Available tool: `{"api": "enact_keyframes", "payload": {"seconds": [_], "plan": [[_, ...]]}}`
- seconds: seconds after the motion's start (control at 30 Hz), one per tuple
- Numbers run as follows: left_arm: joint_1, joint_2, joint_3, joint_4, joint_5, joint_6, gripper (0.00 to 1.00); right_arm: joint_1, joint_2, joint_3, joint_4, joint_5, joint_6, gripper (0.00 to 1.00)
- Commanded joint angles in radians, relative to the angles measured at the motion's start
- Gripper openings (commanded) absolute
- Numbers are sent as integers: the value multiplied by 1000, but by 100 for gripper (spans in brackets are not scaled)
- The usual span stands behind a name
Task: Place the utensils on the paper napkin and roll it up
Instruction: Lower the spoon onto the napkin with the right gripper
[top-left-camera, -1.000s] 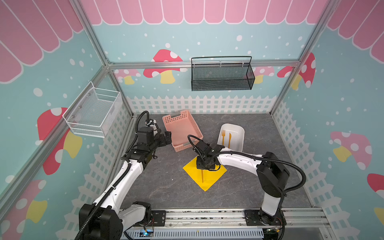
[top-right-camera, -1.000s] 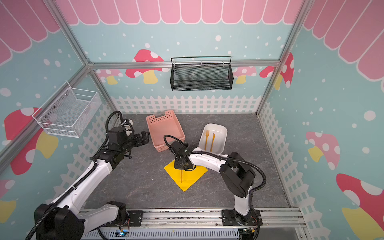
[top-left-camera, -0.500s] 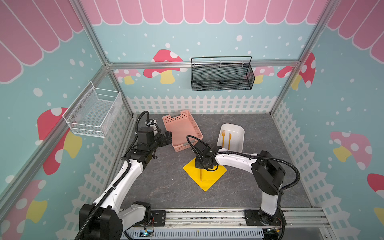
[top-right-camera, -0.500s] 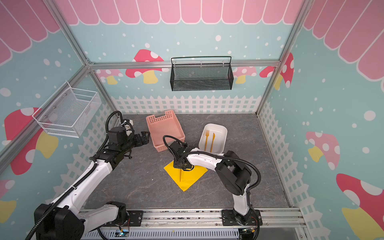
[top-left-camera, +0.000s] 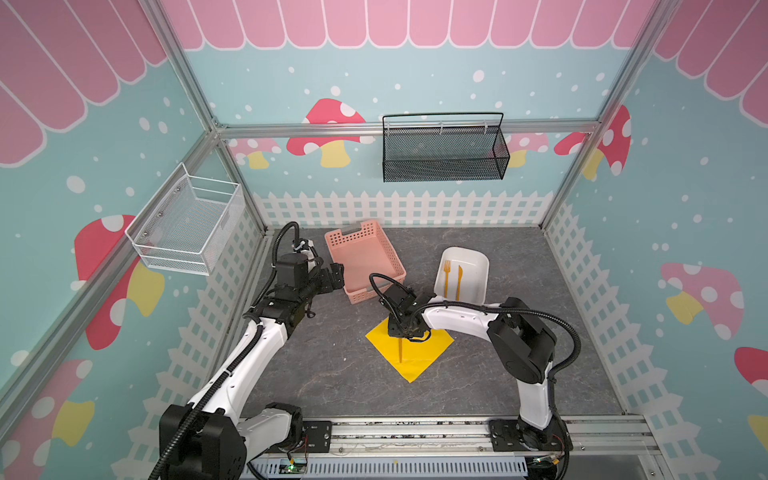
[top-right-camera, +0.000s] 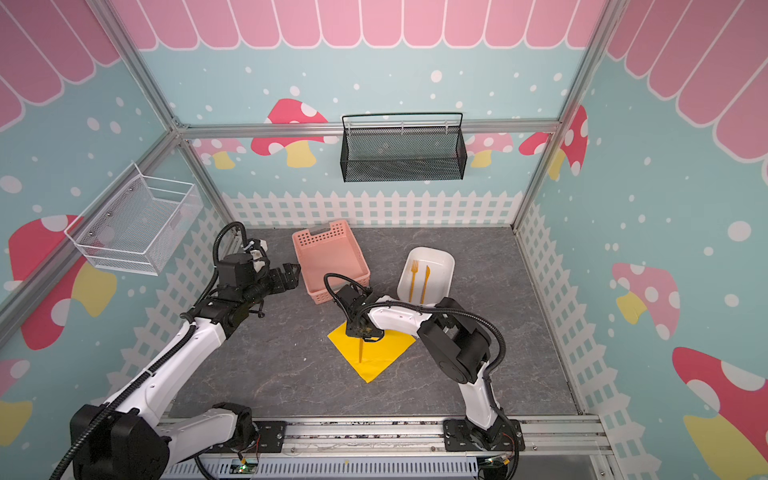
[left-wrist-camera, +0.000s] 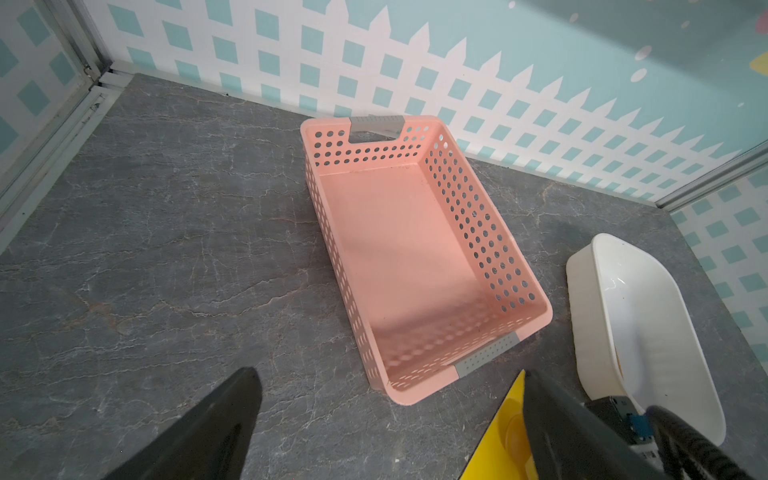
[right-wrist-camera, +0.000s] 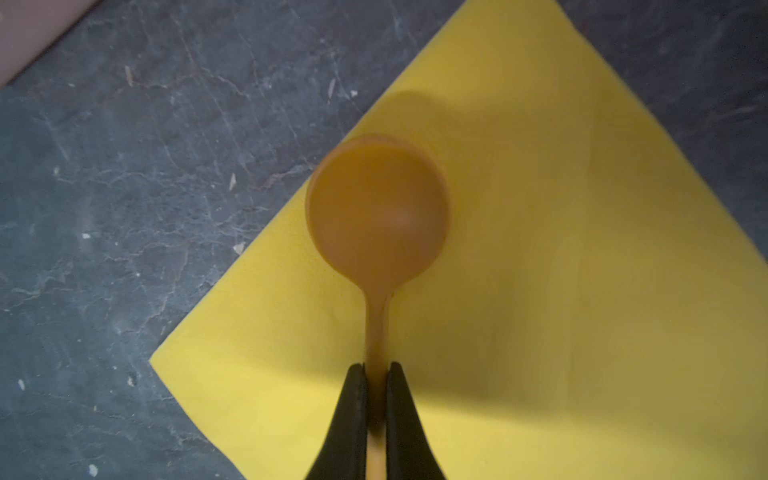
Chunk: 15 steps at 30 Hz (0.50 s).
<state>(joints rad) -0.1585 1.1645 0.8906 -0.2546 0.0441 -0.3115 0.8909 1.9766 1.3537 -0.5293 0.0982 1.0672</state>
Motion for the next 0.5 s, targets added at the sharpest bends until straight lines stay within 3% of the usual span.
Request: {"api": "enact_keyframes", "payload": {"seconds": [0.0,0.47], "plan": [[-1,10,17,-20,12,-16,100,-10,24,25,-8,24,2,4],[-1,21,24,-26,13,-17,100,-15,63,33,-6,2,-18,5]]}}
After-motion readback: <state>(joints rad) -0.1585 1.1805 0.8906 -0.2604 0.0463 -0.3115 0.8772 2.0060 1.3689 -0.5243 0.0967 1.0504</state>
